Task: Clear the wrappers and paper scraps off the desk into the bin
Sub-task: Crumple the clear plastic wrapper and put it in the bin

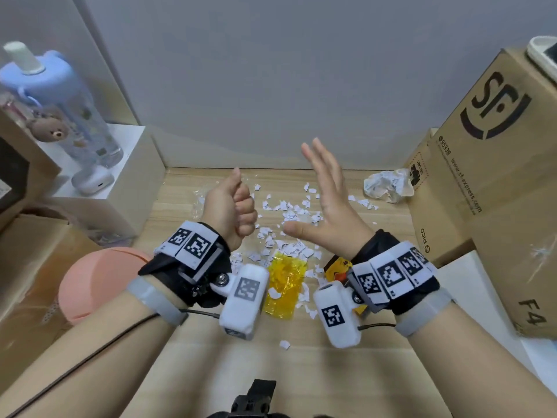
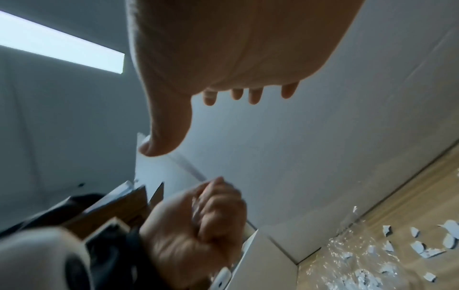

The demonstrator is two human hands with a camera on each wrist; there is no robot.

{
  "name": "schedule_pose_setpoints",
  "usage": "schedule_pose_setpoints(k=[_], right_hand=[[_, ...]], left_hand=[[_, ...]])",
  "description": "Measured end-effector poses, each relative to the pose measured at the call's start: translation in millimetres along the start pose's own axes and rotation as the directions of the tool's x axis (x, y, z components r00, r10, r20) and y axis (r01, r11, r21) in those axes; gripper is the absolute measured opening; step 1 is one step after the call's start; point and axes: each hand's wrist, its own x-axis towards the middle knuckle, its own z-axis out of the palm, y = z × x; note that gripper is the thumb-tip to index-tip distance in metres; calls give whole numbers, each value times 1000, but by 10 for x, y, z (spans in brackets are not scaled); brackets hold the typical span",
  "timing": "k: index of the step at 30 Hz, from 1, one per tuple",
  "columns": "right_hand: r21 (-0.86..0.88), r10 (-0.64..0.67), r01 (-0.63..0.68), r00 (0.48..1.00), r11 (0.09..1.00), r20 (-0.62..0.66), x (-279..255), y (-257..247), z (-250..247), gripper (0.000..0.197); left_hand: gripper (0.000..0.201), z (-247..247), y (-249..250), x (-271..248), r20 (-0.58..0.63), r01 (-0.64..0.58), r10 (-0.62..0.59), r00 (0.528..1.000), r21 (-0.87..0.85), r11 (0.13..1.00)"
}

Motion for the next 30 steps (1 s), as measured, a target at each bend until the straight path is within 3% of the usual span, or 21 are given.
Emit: schedule_pose_setpoints(k=[2,5,8,12,13,15,16,18,20,22,25,27,30], right_hand=[[-85,-112,117,992,990,56,23,-80,98,103],[-197,-220,239,969,951,112,92,-125,240,100],[-17,-253,253,967,967,36,131,-57,259,91],[-25,-344,347,914,938,-218,115,-81,370,43],[-1,-331,346,897,938,-294,126,-87,372,41],[77,-252,316,862,946,-440,155,-62,316,39],[125,-168,260,854,957,-492,177,-32,276,38],[227,42,84,865,970,-500,237,31,251,55],[257,149,-35,886,966,-438,281,91,339,78],[309,175,-57,912,949,-370,304,79,491,79],[370,183,-68,941,927,-286,314,41,757,74],[411,196,-89,954,907,-225,319,-28,945,72],[439,152,-88,982,894,-112,339,-161,1217,65]], left_hand=[[60,142,-24,-71,115,30,-27,993,-27,999],[47,337,-36,-195,336,137,-71,939,-178,975],[66,326,35,-242,455,260,-117,883,-265,928],[90,237,50,-242,539,389,-199,819,-265,882],[93,230,29,-236,518,361,-210,829,-209,909],[94,146,-14,-193,308,191,-176,935,-21,981],[89,79,-9,-189,200,81,-85,976,29,996],[80,-116,43,-199,45,-81,79,996,58,995],[74,-347,86,-252,-46,-182,185,982,68,981],[66,-587,130,-312,-136,-288,306,942,137,948],[38,-1040,219,-461,-268,-421,498,825,296,857],[19,-1406,203,-614,-284,-444,586,759,432,785],[18,-1866,82,-839,-268,-374,613,744,593,713]])
